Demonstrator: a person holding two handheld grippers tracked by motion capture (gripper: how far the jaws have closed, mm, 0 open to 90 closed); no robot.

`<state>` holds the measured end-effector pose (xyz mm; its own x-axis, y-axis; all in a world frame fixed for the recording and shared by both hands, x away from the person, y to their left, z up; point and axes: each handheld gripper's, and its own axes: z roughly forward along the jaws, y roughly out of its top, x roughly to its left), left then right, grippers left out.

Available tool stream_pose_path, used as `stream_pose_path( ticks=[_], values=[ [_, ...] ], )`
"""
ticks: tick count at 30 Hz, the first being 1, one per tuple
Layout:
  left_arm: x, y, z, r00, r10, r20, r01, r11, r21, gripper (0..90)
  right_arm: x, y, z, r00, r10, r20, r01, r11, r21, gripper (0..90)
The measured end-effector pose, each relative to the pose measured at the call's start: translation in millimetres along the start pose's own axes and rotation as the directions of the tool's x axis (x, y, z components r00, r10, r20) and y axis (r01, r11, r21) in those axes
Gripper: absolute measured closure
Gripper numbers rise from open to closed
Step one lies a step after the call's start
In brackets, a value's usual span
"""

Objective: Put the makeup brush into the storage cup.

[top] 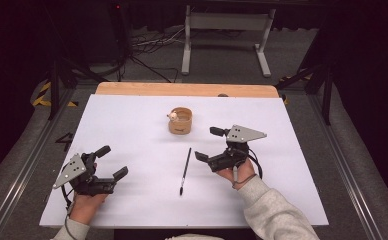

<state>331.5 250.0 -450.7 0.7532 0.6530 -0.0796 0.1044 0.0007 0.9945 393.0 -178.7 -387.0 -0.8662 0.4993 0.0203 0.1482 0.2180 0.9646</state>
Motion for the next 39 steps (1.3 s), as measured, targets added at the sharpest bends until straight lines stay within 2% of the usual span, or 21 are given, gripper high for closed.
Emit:
stream_pose_path(
  ticks=[5,9,12,15,20,23,25,30,31,32,33,37,39],
  values=[
    [-0.4,-0.9,-1.9,1.0000,-0.007,-0.003,0.007,1.0000,0.000,2.8,-1.4,9.1,5.9,0.9988,-0.039,-0.028,0.041,0.9982,0.044,0.3],
    [-0.7,-1.1,-4.5,0.9999,-0.006,-0.010,0.006,1.0000,0.002,2.8,-2.5,16.9,13.0,0.9956,-0.076,-0.056,0.081,0.9905,0.111,1.2],
    [-0.9,-0.8,-5.1,0.9999,-0.007,-0.010,0.007,1.0000,0.003,2.8,-2.6,25.2,18.9,0.9902,-0.117,-0.076,0.129,0.9748,0.182,2.8],
    [-1.0,-1.6,-4.8,0.9999,-0.011,-0.012,0.011,0.9999,0.004,2.8,-3.4,31.0,21.9,0.9868,-0.138,-0.084,0.153,0.9658,0.209,3.0],
    [-0.9,-1.4,-3.6,0.9999,-0.012,-0.007,0.012,0.9999,0.003,2.8,-3.8,44.6,29.9,0.9732,-0.204,-0.105,0.227,0.9287,0.293,3.2],
    [-0.8,-2.2,-1.9,0.9999,-0.009,-0.006,0.009,0.9999,0.008,2.8,-5.6,49.0,35.6,0.9719,-0.195,-0.131,0.229,0.9157,0.331,3.2],
    [-1.5,-3.4,0.2,1.0000,-0.008,-0.003,0.008,0.9997,0.022,2.9,-7.0,50.3,41.4,0.9708,-0.188,-0.149,0.231,0.9010,0.367,3.0],
    [-3.9,-3.4,2.5,0.9999,0.016,0.003,-0.016,0.9994,0.031,3.0,-4.3,54.4,52.1,0.9524,-0.238,-0.191,0.298,0.8537,0.427,3.1],
    [-4.2,-3.6,2.9,0.9998,0.018,0.004,-0.018,0.9992,0.034,3.0,-4.3,54.4,52.1,0.9524,-0.238,-0.191,0.298,0.8537,0.427,3.1],
    [-4.5,-3.8,3.1,0.9999,0.015,0.004,-0.015,0.9993,0.034,3.0,-3.4,55.4,55.4,0.9429,-0.253,-0.217,0.326,0.8325,0.448,3.2],
    [-4.1,-3.7,3.0,0.9998,0.019,0.004,-0.019,0.9992,0.036,3.0,-2.9,56.1,57.7,0.9367,-0.265,-0.228,0.344,0.8148,0.466,3.1],
    [-4.3,-3.9,2.8,0.9998,0.017,0.004,-0.017,0.9993,0.034,3.0,0.4,58.6,63.7,0.9214,-0.287,-0.262,0.384,0.7796,0.495,2.8],
    [-4.3,-3.9,2.7,0.9998,0.018,0.004,-0.018,0.9992,0.036,3.0,1.8,59.1,66.0,0.9101,-0.304,-0.282,0.410,0.7602,0.504,2.8]
  ],
)
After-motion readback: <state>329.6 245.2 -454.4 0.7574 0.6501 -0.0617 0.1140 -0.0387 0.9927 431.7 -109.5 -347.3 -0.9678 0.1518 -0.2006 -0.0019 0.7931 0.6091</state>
